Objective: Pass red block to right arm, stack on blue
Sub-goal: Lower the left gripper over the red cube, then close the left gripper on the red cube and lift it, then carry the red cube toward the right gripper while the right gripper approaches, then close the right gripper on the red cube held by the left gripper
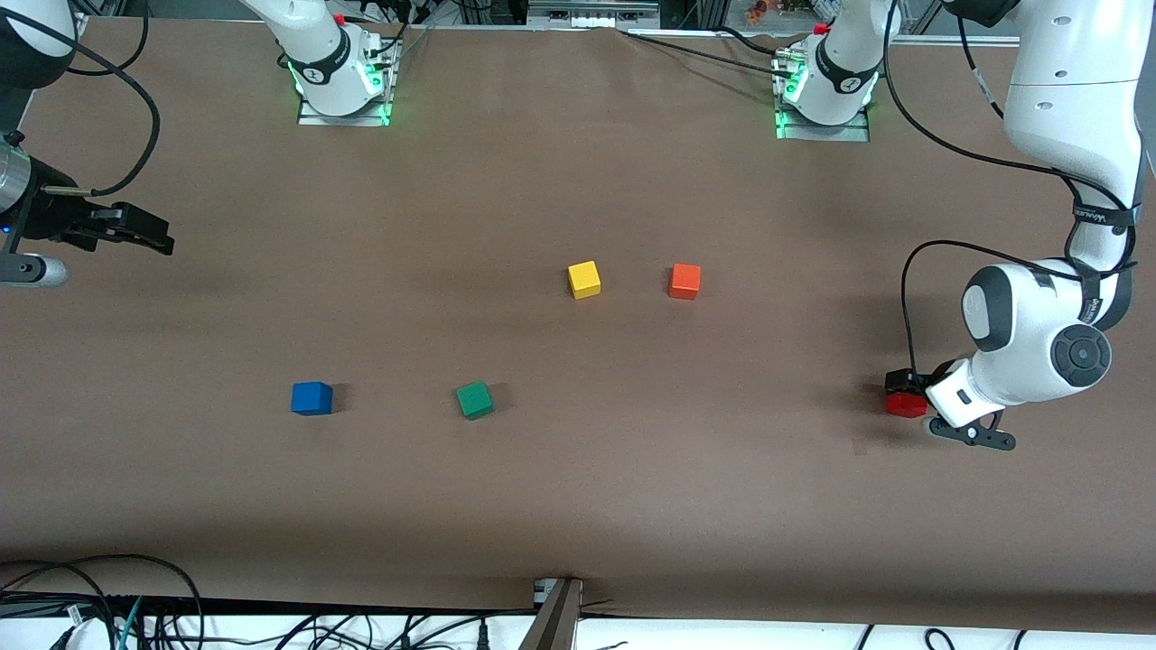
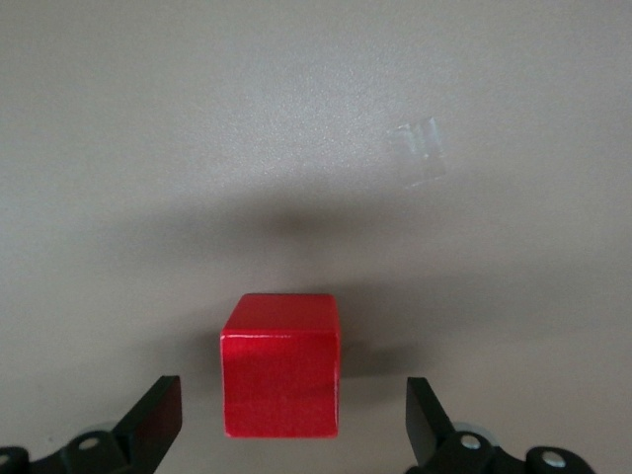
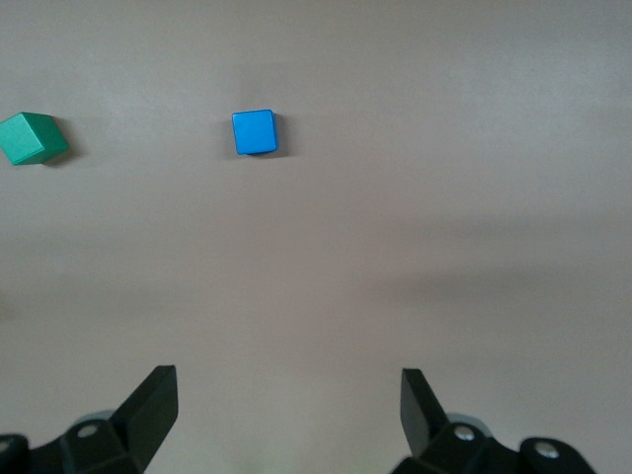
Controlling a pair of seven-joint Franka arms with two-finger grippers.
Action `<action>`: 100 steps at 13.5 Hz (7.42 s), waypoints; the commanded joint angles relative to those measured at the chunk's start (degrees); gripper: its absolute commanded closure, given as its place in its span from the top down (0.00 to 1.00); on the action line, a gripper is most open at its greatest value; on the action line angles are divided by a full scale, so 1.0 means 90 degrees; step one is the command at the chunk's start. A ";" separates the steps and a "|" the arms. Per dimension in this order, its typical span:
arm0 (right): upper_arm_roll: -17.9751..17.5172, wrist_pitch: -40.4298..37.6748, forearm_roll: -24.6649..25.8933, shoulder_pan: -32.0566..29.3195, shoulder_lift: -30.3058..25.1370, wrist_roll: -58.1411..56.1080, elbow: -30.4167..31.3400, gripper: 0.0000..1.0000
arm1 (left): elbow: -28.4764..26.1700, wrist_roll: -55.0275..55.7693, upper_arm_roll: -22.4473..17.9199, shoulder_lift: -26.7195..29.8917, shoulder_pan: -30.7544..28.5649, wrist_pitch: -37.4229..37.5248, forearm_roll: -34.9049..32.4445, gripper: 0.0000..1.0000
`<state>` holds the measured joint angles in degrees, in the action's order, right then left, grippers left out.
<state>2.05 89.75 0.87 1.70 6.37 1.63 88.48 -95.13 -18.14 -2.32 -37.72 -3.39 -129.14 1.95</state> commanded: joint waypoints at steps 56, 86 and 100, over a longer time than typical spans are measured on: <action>0.0006 -0.1299 -0.8628 -0.0354 0.2670 -0.0367 -0.0114 1.00 | 0.2133 -0.5129 0.3823 0.0138 0.1246 -0.1374 0.4683 0.06; -0.0101 -0.0030 -1.1933 0.1052 0.3912 0.0161 -0.0739 1.00 | 0.3295 -0.6187 0.3764 -0.0985 0.2301 -0.2322 0.6170 0.06; -0.0101 -0.0040 -1.1923 0.1062 0.3902 0.0063 -0.0739 0.37 | 0.3285 -0.6246 0.3725 -0.1024 0.2320 -0.2331 0.6170 0.06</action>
<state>1.21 89.85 -105.59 11.31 41.04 1.41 83.02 -67.42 -72.69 31.54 -45.73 16.49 -149.82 55.81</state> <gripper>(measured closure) 0.432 0.436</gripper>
